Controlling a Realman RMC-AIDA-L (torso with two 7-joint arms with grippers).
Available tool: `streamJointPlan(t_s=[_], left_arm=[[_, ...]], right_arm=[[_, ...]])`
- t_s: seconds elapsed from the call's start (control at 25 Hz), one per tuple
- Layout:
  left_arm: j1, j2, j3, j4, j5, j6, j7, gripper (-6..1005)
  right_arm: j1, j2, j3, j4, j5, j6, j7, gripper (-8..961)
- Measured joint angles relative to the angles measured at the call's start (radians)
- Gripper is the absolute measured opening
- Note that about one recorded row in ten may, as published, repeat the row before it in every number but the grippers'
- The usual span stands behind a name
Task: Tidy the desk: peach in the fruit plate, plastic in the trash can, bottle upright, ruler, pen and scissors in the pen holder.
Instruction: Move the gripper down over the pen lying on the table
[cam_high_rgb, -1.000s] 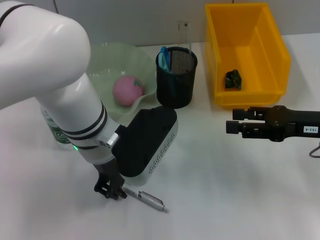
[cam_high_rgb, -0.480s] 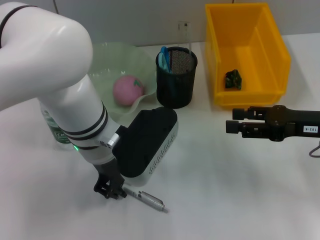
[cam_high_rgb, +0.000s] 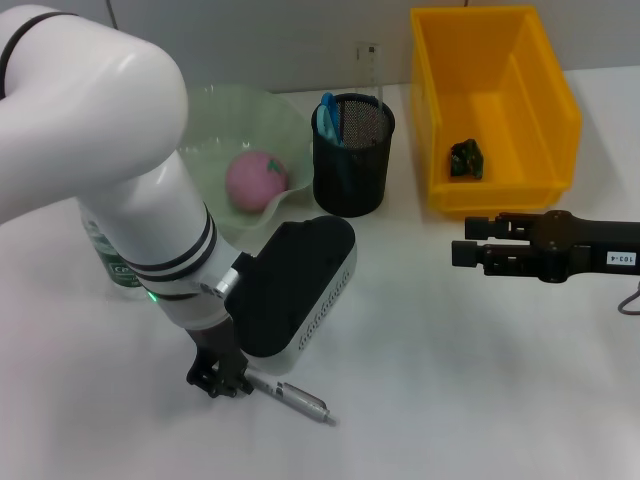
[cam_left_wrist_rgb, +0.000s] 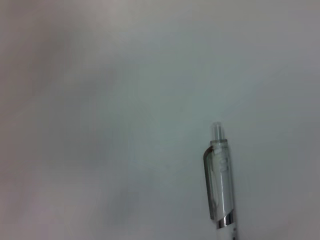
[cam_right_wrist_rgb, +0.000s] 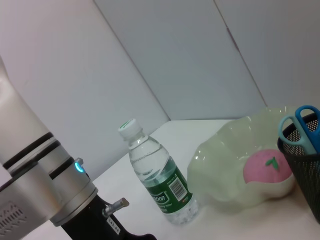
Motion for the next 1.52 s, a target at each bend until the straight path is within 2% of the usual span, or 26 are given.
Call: streamJointPlan(t_s=[0.72,1.52], left_arm=[[-0.002,-0.003,0.005,-0.006,0.01,-0.007,-0.006,210],[0.0,-0.003,0.01,-0.008,0.006,-0.012,-0.009,204]], right_arm=[[0.0,0.002,-0.004,0.0,0.0,0.0,0.002,714],[0.0,0.002,0.0,0.0,0.002,0.0,0.002,714]])
